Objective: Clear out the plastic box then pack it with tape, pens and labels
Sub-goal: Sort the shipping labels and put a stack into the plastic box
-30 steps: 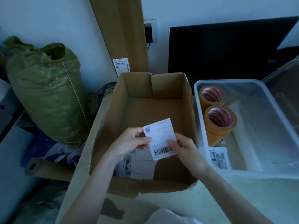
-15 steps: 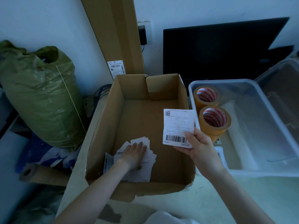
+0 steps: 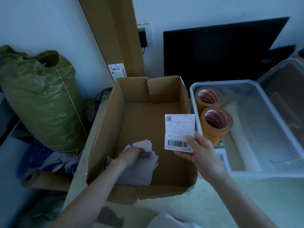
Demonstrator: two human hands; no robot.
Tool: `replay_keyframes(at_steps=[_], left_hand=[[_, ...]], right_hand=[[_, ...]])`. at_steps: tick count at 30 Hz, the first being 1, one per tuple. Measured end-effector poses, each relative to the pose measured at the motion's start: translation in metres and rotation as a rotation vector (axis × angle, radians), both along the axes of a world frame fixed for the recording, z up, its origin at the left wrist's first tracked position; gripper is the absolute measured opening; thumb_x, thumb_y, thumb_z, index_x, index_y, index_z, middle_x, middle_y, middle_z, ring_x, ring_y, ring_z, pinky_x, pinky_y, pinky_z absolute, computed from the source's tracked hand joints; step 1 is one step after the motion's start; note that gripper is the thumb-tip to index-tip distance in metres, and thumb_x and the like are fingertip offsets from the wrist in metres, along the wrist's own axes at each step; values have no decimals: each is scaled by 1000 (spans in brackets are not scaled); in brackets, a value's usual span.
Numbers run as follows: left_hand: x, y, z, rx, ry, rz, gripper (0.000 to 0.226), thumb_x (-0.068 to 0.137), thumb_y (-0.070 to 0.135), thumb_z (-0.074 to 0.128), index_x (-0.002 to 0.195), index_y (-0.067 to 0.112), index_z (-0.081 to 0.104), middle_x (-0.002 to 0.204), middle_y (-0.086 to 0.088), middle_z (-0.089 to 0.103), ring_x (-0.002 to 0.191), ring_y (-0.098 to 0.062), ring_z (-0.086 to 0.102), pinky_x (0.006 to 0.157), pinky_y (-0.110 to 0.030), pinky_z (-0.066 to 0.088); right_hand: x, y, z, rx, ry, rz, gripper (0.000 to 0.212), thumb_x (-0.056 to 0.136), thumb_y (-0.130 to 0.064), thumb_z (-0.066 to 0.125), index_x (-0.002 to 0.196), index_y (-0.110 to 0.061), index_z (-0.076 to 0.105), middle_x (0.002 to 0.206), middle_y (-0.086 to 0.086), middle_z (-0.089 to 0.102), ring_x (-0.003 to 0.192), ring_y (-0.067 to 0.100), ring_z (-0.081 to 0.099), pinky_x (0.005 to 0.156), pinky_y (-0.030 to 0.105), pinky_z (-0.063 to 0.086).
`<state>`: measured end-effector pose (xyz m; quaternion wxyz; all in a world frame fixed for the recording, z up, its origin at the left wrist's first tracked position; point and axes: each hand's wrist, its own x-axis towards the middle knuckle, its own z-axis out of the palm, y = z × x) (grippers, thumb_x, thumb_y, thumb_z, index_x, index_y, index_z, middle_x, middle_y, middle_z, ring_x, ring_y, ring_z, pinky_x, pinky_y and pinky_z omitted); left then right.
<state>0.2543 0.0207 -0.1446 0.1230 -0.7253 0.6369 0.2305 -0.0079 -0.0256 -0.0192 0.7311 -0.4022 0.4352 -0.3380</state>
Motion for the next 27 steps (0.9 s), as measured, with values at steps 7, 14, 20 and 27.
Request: replay_keyframes(at_steps=[7,14,20,27], left_hand=[[7,-5,57,-294,327,353,13,98,18,48,103,14,59,96,-5,64,87,-18,63,77,-34,52],[1,-6,134,-357,703,392,15,99,22,46,102,19,60,95,4,70,87,-7,68,70,-24,58],[-16,-9,173,-279,789,241,15,98,23,47,99,19,61,84,4,69,59,-5,57,53,-15,45],[-26,-18,183,-263,781,120,15,99,25,46,98,22,61,85,5,69,58,-7,51,52,-14,42]], right_hand=[[-1,-2,0,-33,28,-3,24,99,-15,44,116,-23,58,114,2,67,107,22,66,85,44,57],[3,-4,2,-185,133,-51,22,100,-17,42,106,-33,57,108,-2,67,103,15,66,81,35,59],[8,-8,9,-191,160,6,21,102,-20,38,106,-31,55,107,2,62,104,18,62,83,36,59],[5,-7,10,-220,160,13,24,103,-22,34,111,-26,56,105,2,65,102,16,64,82,35,59]])
